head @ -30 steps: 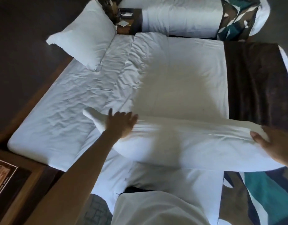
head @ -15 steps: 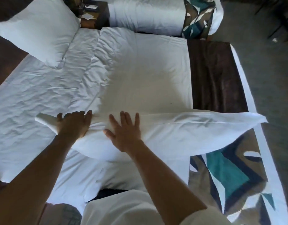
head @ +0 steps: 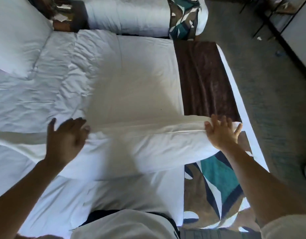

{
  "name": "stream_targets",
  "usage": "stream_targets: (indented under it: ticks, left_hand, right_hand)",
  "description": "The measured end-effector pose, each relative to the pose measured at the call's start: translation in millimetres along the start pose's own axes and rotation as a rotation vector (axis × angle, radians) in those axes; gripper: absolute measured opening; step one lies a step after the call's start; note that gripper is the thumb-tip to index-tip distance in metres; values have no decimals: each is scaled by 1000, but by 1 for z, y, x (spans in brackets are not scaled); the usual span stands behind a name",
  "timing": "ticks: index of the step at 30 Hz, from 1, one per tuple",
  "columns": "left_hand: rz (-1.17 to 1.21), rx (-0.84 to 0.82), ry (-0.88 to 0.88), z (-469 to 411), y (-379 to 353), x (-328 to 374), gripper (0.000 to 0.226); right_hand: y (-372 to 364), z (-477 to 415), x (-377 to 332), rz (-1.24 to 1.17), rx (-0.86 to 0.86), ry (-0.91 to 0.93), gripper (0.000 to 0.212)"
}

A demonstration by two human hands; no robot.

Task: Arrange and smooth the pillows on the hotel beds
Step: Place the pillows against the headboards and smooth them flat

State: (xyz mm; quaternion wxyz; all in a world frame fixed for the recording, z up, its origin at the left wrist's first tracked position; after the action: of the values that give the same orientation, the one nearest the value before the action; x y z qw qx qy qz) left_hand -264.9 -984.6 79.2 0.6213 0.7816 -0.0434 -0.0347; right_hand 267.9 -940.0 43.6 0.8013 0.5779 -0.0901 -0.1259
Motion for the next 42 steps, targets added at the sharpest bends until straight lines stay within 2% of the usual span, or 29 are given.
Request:
stream_targets:
  ticks: [3, 4, 6, 7, 10, 12, 15, 19, 23, 26, 29, 32, 38, 42]
  left_hand:
    - [-53, -144, -216, 15, -13, 25, 51]
    - [-86, -228, -198, 19, -18, 18, 57]
    - [-77, -334, 6, 21, -19, -10, 74]
    - [-69, -356, 90, 22, -19, -23, 80]
    - [-78, -380, 163, 24, -22, -47, 87]
    - [-72, -423, 259, 23, -24, -55, 89]
    - [-8, -489, 358, 20, -35, -51, 88]
    - [131, -528, 359, 17, -45, -43, 84]
    - [88, -506, 227, 32, -35, -52, 102]
    - [67, -370, 172, 51, -27, -51, 85]
    - [-21, -306, 204, 68, -22, -29, 61]
    - [-48, -209, 268, 93, -7, -18, 57]
    - [-105, -133, 369, 158, 38, -13, 47]
    - [-121, -81, 413, 203, 80, -12, 56]
  right_hand:
    - [-1, -1, -14, -45, 65, 52, 65]
    - [0, 0, -17, -37, 86, 76, 64]
    - [3, -1, -21, -26, 145, 134, 63]
    - [5, 0, -23, -16, 201, 181, 62]
    - [6, 4, -32, -19, 360, 376, 63]
    - [1, 1, -34, -86, 278, 450, 74]
    - [-13, -7, -35, -135, 117, 461, 83]
    - [-27, -9, -42, -101, 111, 349, 83]
    - [-37, 5, -53, -69, 233, 318, 78]
    - [-43, 27, -57, -52, 308, 342, 74]
    - [-41, 51, -59, -79, 375, 388, 66]
    - [-29, 72, -49, -113, 404, 400, 69]
    - [21, 121, -30, -105, 557, 543, 64]
    - [42, 150, -30, -117, 678, 622, 58]
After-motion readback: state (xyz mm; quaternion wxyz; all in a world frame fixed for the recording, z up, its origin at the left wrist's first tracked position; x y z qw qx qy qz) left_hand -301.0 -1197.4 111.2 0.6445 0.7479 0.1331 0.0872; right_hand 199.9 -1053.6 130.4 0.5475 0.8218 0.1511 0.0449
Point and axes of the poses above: each hand's wrist, its own z-axis away from the middle knuckle, its own y-axis out of the back of the hand, x = y × z, the point moved 3 cm from there along -z, towards the middle knuckle, and after that the axes turned 5 degrees about -x, right-handed, at the moved point
